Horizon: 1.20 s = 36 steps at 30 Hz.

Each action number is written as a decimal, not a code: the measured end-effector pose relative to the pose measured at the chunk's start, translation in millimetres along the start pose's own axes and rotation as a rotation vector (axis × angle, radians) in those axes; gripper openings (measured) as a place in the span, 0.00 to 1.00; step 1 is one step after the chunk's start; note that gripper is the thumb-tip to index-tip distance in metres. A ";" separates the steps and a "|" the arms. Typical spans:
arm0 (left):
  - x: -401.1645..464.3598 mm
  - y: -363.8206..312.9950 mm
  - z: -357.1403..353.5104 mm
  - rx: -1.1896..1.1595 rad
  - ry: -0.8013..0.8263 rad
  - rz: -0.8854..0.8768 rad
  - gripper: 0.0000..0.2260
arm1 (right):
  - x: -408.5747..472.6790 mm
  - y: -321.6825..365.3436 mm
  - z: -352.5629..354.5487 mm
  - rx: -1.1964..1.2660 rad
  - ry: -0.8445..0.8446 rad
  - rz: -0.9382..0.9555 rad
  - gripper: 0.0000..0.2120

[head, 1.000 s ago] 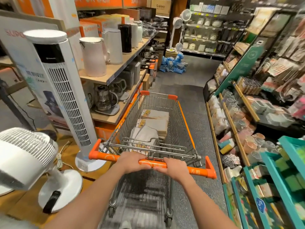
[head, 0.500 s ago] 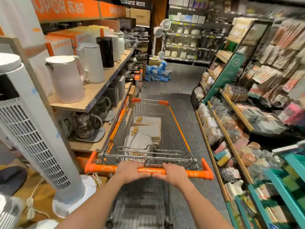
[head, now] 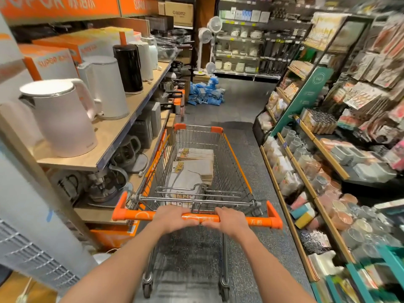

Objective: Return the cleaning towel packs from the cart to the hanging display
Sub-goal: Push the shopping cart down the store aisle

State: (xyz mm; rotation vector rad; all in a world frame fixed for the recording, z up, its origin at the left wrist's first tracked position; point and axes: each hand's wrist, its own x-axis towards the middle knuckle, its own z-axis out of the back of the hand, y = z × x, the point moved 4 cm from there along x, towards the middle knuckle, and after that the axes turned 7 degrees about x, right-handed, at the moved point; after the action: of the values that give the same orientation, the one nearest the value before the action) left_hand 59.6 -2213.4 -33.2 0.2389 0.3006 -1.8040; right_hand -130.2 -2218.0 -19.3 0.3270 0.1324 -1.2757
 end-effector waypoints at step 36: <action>303.9 95.3 119.2 -0.489 0.057 0.095 0.21 | 324.0 -81.3 105.9 0.389 0.078 0.143 0.24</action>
State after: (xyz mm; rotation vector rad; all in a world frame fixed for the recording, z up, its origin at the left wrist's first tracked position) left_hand 75.7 -2553.0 -24.6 -0.0409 0.7441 -1.5778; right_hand -122.2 -2568.3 -22.4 0.7088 -0.0747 -1.1431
